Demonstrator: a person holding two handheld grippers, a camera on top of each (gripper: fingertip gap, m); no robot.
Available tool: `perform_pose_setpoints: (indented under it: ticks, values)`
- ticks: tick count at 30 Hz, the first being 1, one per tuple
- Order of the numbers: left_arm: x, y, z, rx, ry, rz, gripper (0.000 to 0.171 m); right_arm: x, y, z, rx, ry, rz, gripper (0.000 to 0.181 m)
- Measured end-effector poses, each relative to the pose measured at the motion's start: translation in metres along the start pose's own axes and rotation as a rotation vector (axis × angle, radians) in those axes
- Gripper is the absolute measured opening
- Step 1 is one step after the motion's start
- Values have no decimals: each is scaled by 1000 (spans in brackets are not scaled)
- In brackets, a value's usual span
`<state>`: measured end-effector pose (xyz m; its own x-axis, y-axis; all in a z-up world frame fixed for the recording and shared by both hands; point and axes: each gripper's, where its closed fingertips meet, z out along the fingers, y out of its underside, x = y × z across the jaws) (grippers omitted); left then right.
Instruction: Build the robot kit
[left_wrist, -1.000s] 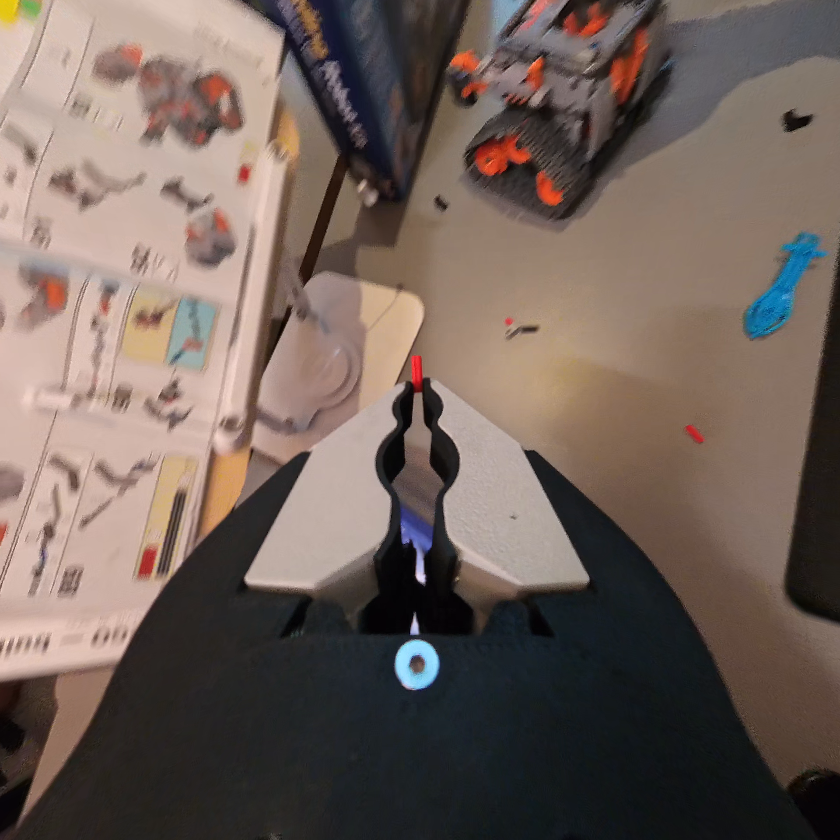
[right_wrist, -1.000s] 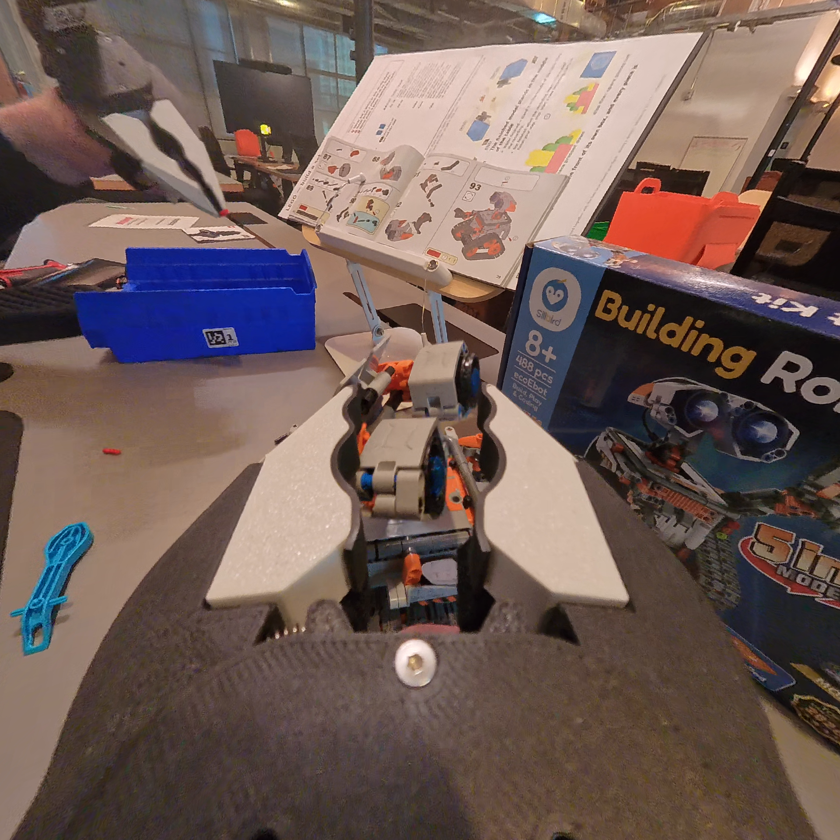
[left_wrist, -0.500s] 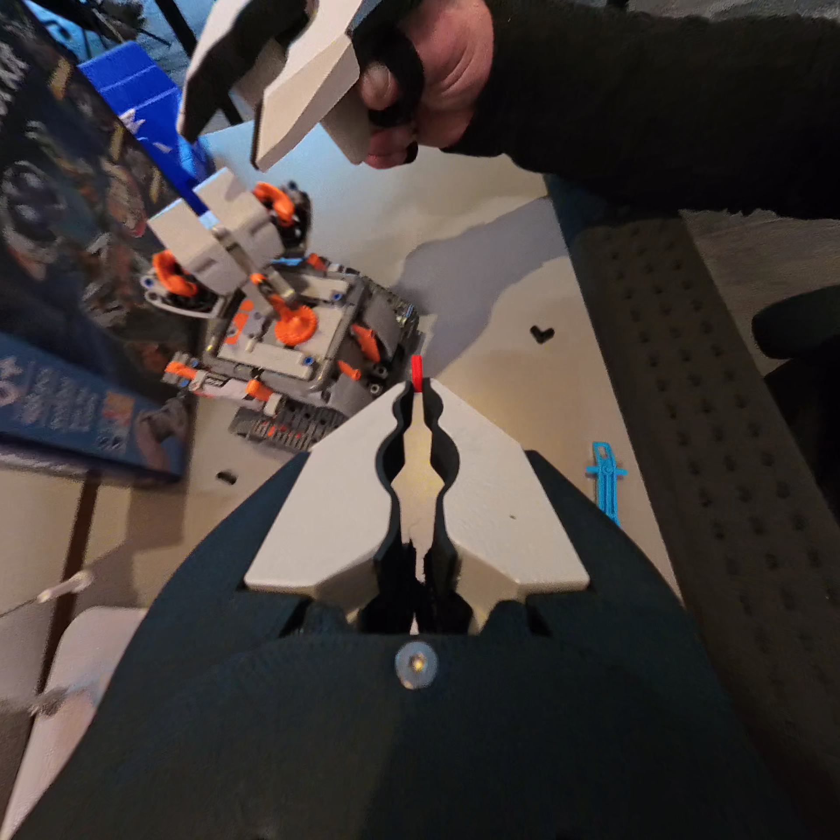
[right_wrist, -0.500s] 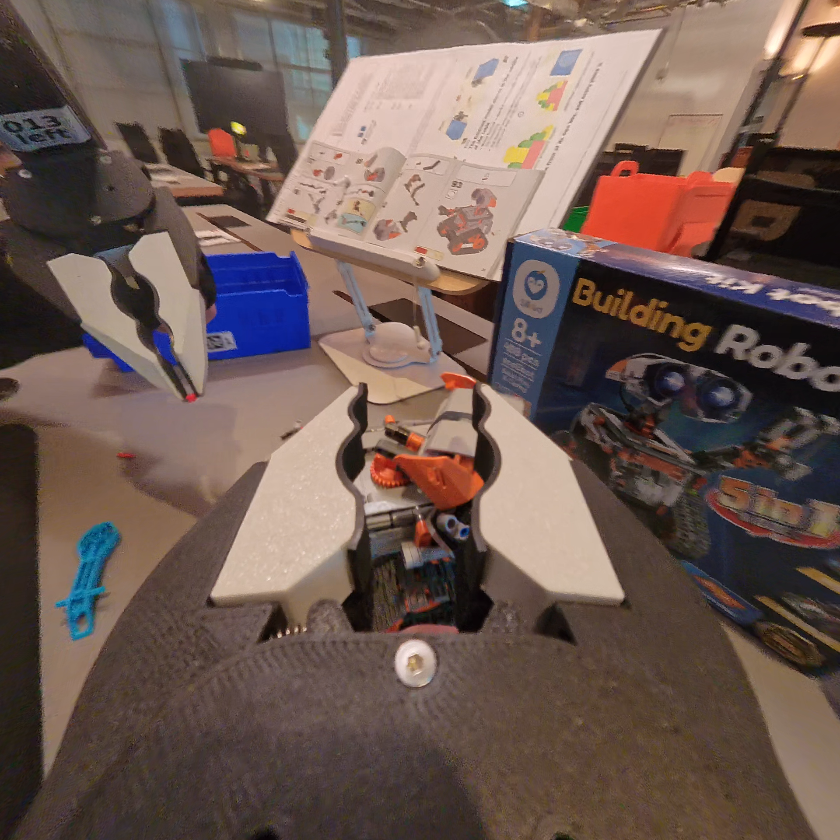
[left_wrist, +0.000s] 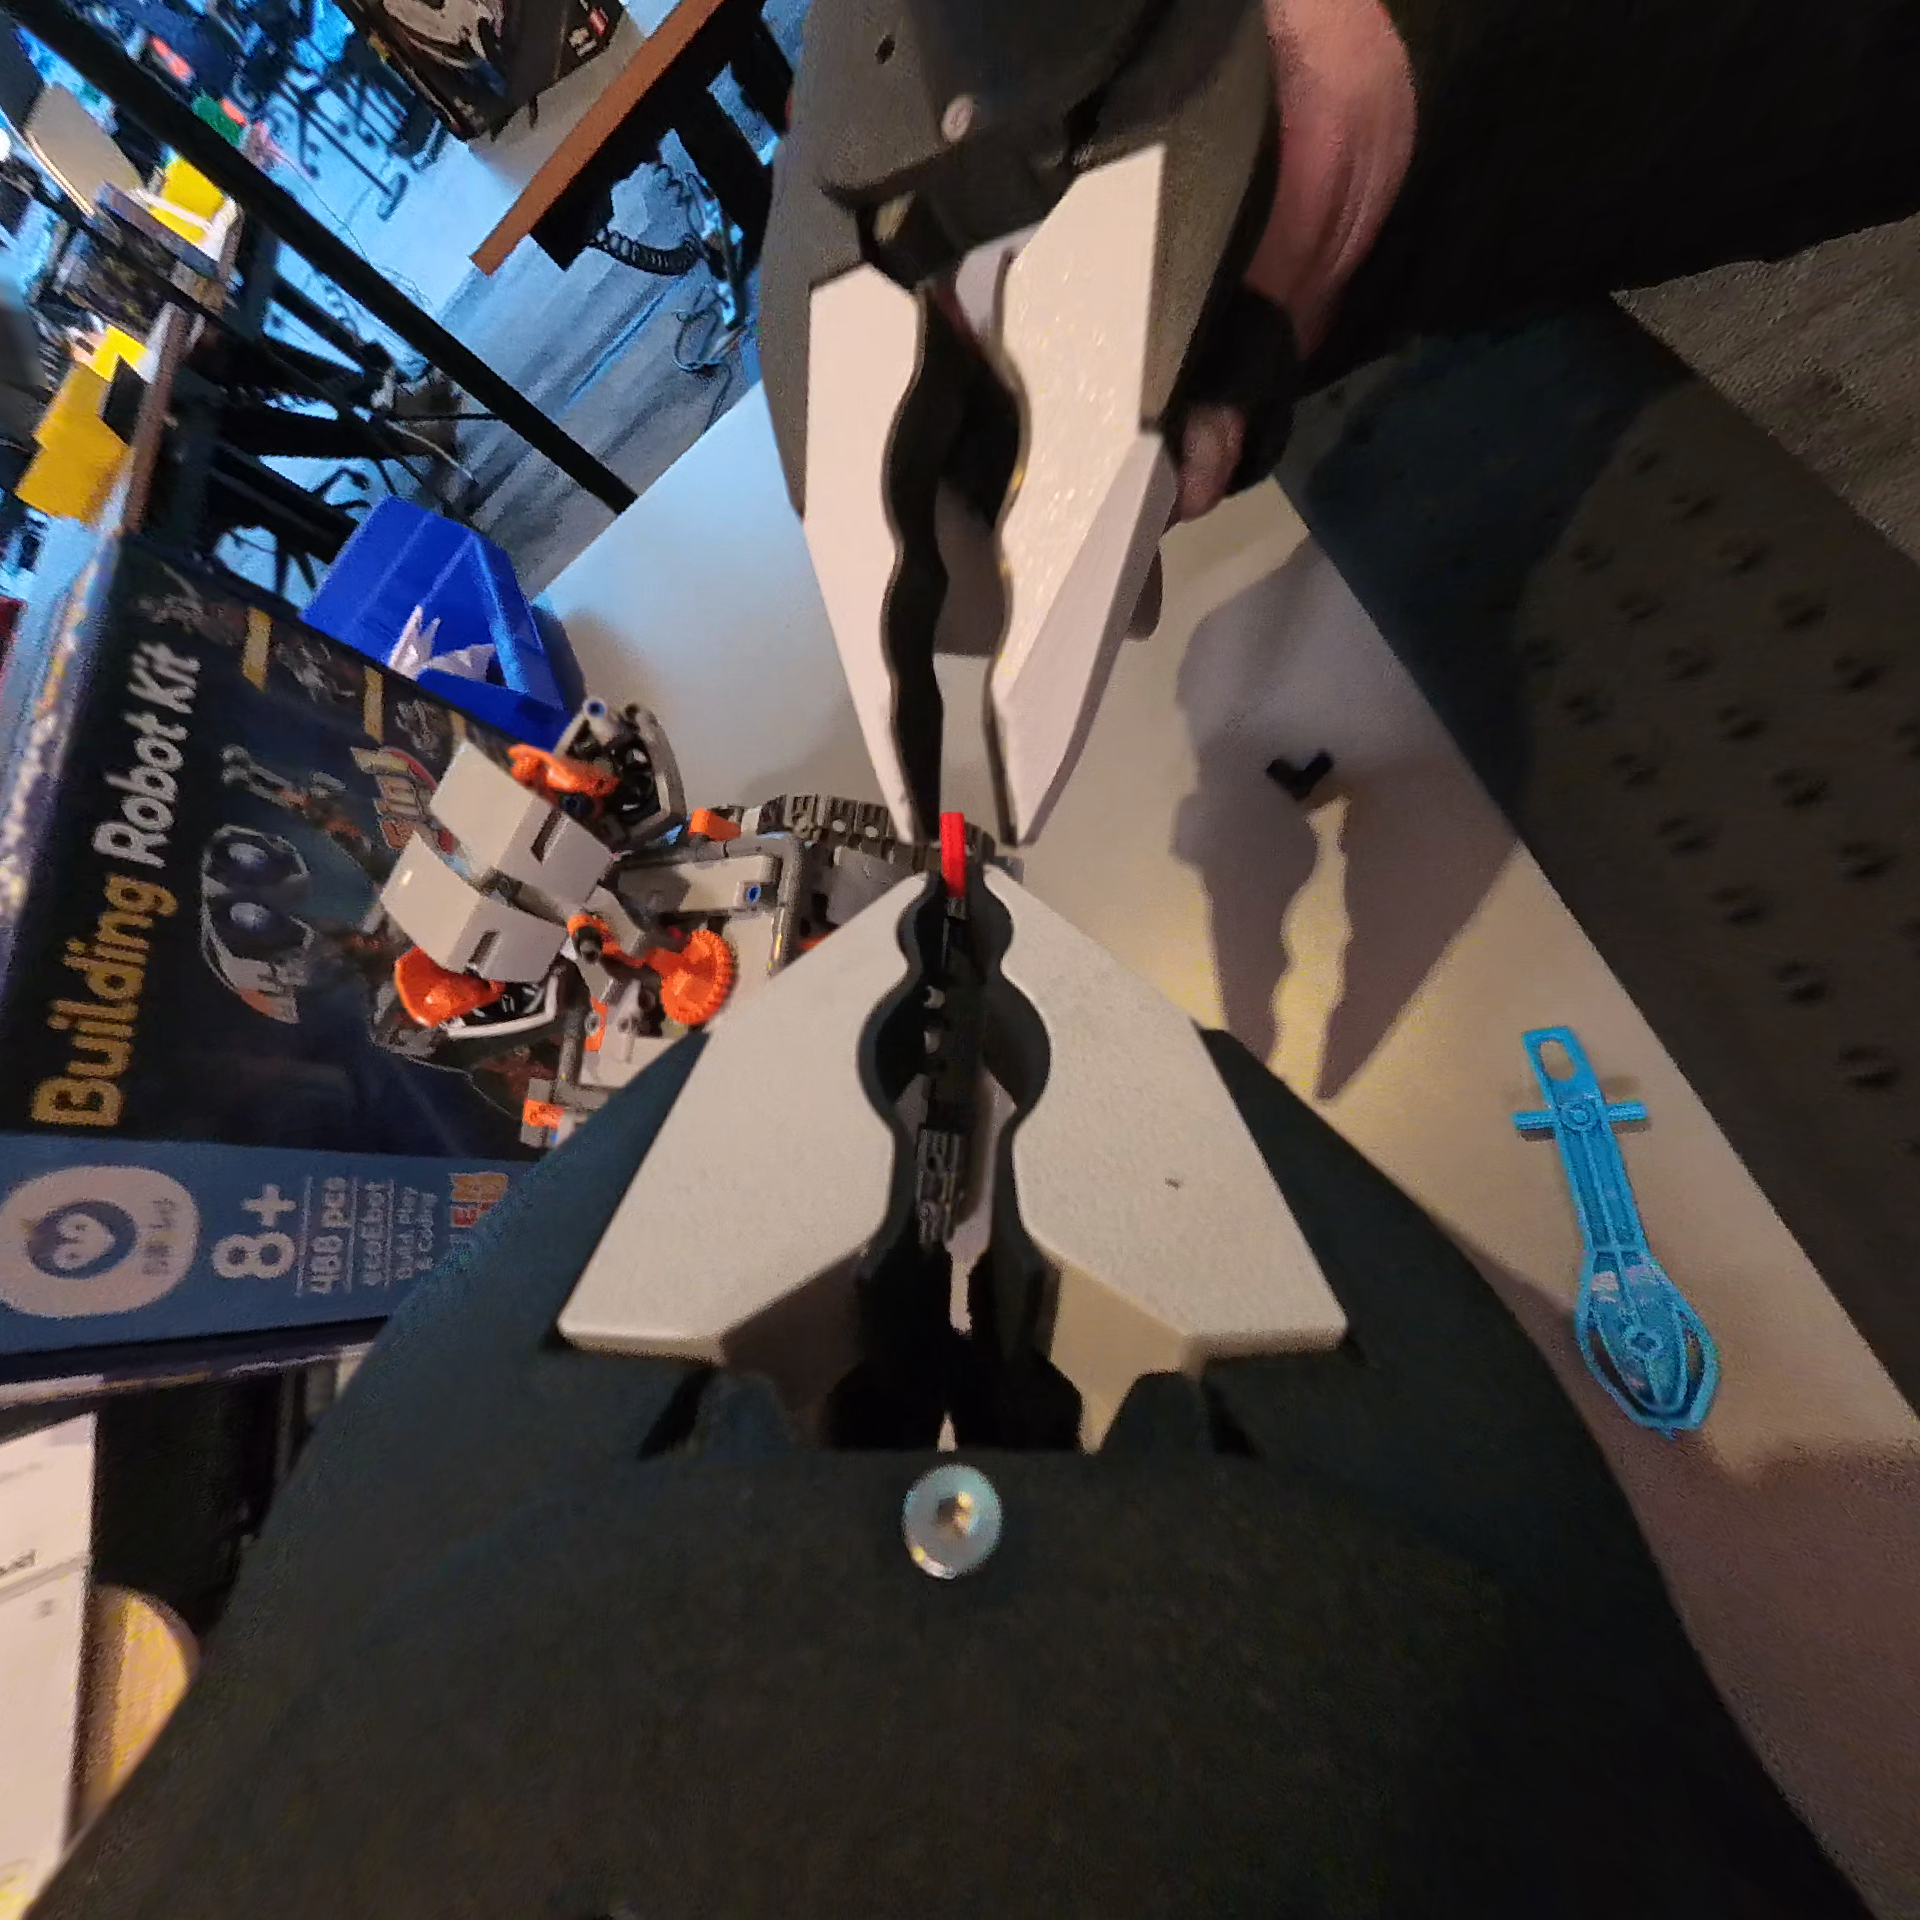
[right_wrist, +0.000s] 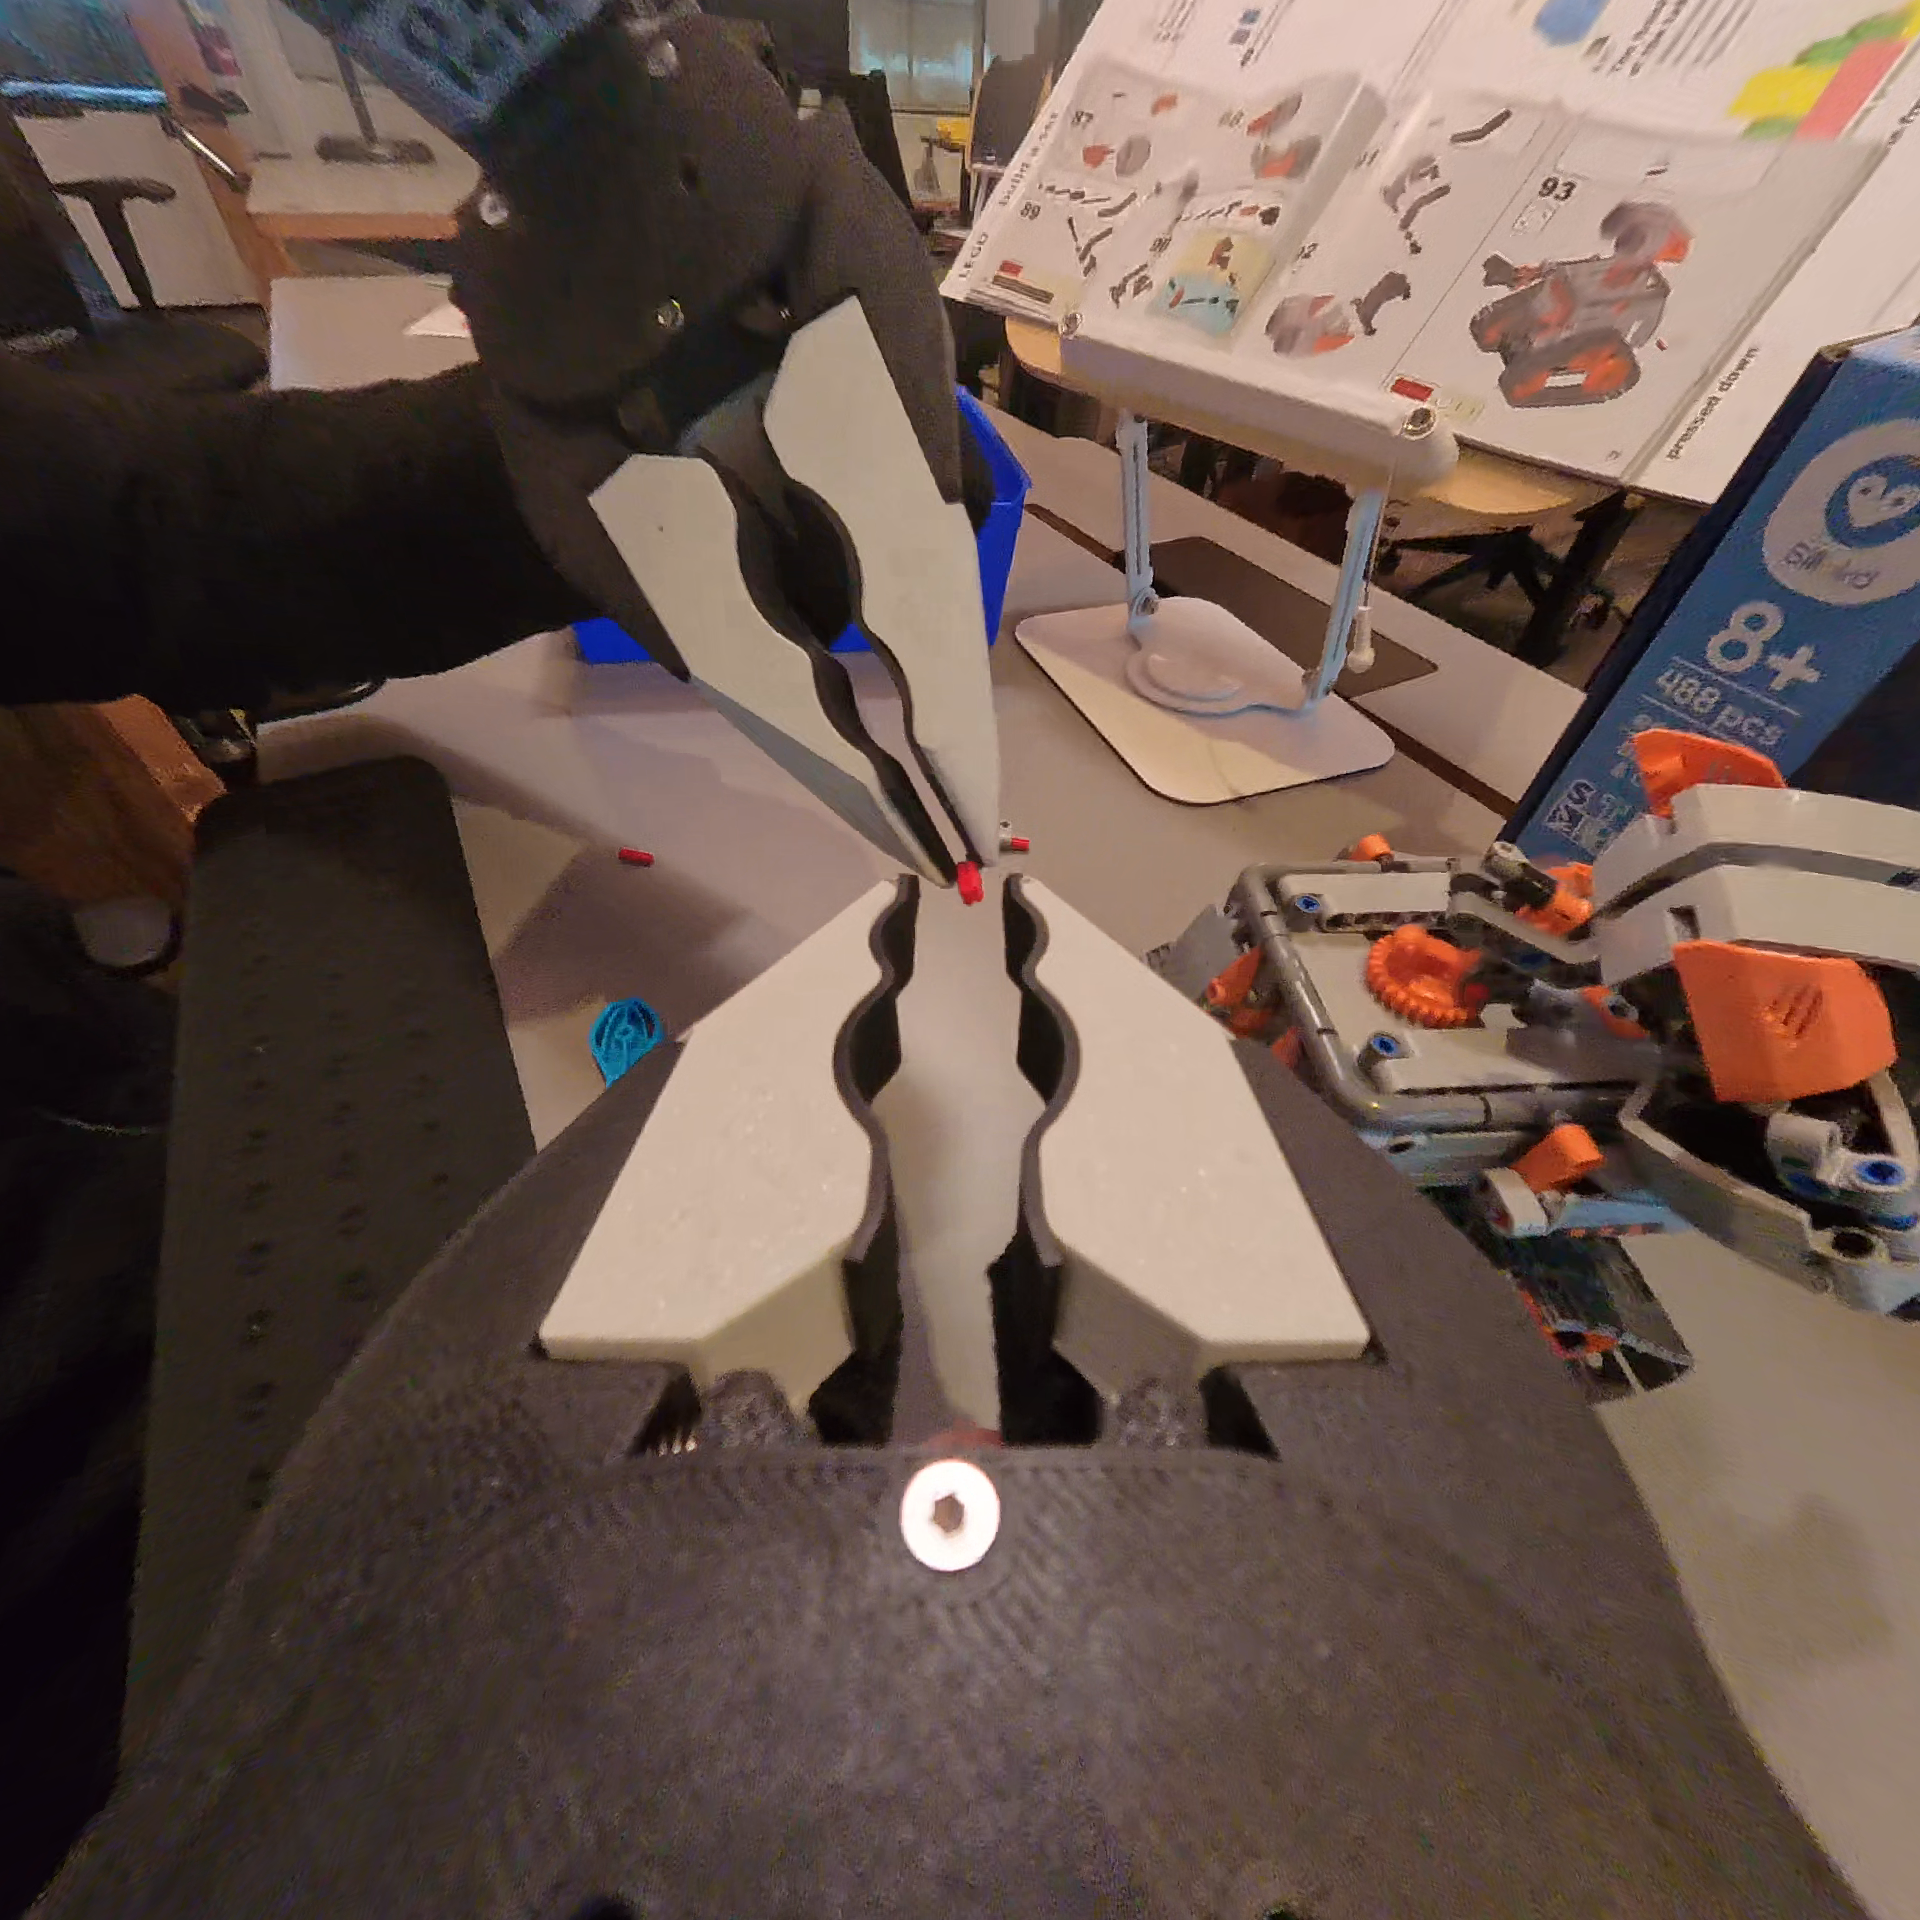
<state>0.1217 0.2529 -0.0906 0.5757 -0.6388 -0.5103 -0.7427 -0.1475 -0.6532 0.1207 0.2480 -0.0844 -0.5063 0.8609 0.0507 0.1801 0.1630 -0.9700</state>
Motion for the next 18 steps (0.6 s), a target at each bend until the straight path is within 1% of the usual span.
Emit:
perform_pose_setpoints:
  ticks: [2,3,5,7,16,18]
  values:
    - [4,0,2,-20,12,22,2,0,-2,-1,25,1,1,12]
    - [3,3,4,-42,-3,48,2,1,-1,-1,18,9,-3,9]
    - [5,1,5,-37,7,62,2,2,4,-1,-14,27,-31,2]
    - [4,1,7,-43,4,75,2,2,4,-2,-21,38,-43,1]
    - [4,1,14,-41,20,100,2,8,13,-7,-92,72,-103,16]
    - [2,0,13,-35,17,101,2,7,13,-9,-94,67,-112,15]
